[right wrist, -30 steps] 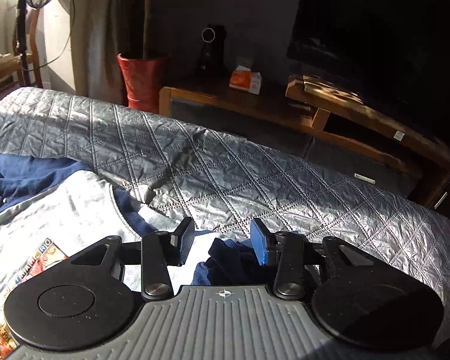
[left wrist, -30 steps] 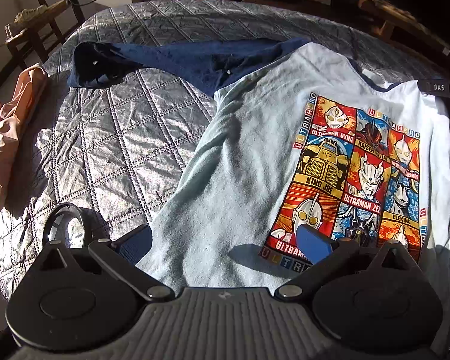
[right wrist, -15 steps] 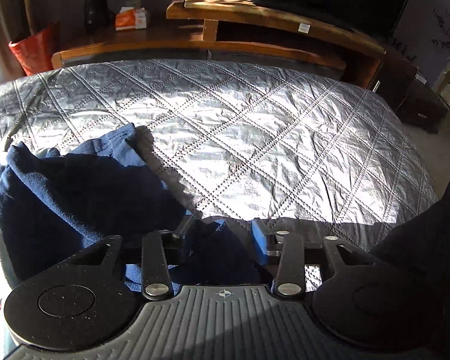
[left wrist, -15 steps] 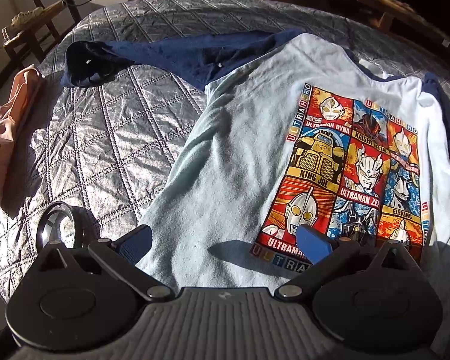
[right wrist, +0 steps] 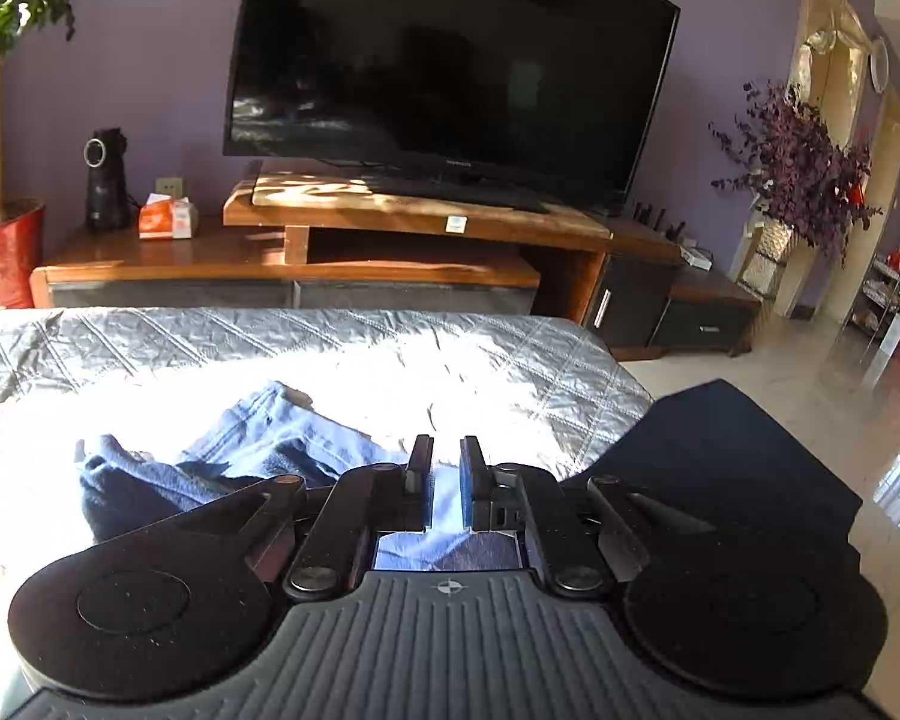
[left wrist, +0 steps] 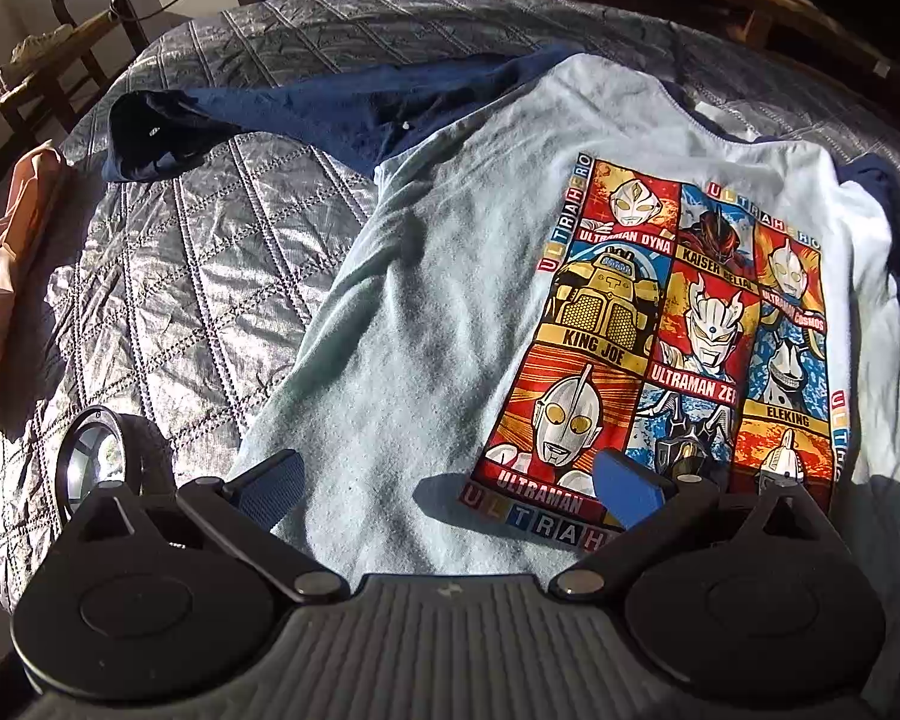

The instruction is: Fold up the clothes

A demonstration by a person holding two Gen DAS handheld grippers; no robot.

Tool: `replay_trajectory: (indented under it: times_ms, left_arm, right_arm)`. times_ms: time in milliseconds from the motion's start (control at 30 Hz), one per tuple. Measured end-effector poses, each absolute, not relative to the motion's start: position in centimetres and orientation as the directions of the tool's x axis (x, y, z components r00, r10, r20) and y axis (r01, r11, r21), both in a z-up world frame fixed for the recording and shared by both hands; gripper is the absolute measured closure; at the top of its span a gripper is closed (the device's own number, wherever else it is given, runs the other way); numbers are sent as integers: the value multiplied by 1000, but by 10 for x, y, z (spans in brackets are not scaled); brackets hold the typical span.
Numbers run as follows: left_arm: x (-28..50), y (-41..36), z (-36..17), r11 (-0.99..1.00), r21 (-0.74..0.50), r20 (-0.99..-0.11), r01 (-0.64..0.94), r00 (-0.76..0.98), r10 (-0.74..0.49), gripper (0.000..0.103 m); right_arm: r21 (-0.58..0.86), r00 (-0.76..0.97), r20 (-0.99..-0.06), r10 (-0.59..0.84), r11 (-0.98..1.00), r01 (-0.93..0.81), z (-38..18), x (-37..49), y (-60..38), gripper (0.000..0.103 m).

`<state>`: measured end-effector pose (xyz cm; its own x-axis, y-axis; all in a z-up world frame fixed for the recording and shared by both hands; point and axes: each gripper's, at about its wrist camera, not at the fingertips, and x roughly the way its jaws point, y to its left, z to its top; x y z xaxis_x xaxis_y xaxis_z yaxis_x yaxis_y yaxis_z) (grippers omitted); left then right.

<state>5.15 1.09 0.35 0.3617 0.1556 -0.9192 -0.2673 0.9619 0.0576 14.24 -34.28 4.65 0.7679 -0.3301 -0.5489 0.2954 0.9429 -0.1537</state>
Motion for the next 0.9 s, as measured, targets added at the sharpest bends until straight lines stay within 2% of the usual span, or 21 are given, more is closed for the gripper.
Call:
replay_trajectory:
  times_ms: [33,67,133,267,400,467,567,633,667,700,733,767,800,833,900]
  left_arm:
    - [52,10,3,963,56,-920,-265,361,153,1]
    - [52,10,3,963,57,-920,-265,360,154,1]
    - [52,12,3,961,59,-919,-269,360,157,1]
    - [53,19,2,955,59,-919,-291,357,166,1]
    - [54,23,0,951,65,-920,-302,352,174,1]
    - [54,24,-1,951,66,-921,-301,350,174,1]
    - [54,23,-2,953,66,-922,-296,347,171,1]
    - [55,22,-2,954,65,-922,-294,348,170,1]
    - [55,22,-2,954,65,-922,-293,349,170,1]
    - [55,22,-3,954,65,-922,-292,348,169,1]
    - [55,22,-3,954,64,-923,-291,346,167,1]
    - [54,22,-3,955,62,-924,-291,345,165,1]
    - [54,22,-4,955,61,-925,-291,344,163,1]
    - [54,22,-4,955,60,-925,-290,343,163,1]
    - [54,24,-4,954,58,-926,-293,342,162,1]
  right_arm:
    - [-134,767,-558,-316,947,293,44,132,-342,80]
    - [-108,754,-602,-263,962,249,36,123,-339,54]
    - [-53,723,-672,-157,985,164,21,113,-331,31]
    - [121,689,-723,-53,972,202,-1,113,-325,44]
    - [101,731,-682,0,990,94,4,144,-298,43]
    - [57,724,-690,28,998,17,10,172,-281,33]
    - [1,748,-663,31,999,-40,22,205,-262,33]
    - [-27,713,-699,49,995,-94,27,233,-248,29]
    - [-38,659,-750,53,992,-123,21,246,-243,28]
    - [-42,599,-799,58,987,-152,12,258,-239,31]
    - [-69,579,-815,37,985,-159,6,263,-237,47]
    - [-94,559,-829,16,982,-167,0,268,-235,68]
    - [-100,548,-836,12,980,-175,-5,270,-235,77]
    - [-105,547,-837,7,979,-173,-7,269,-235,94]
    - [-129,545,-838,-21,979,-160,-11,268,-236,94]
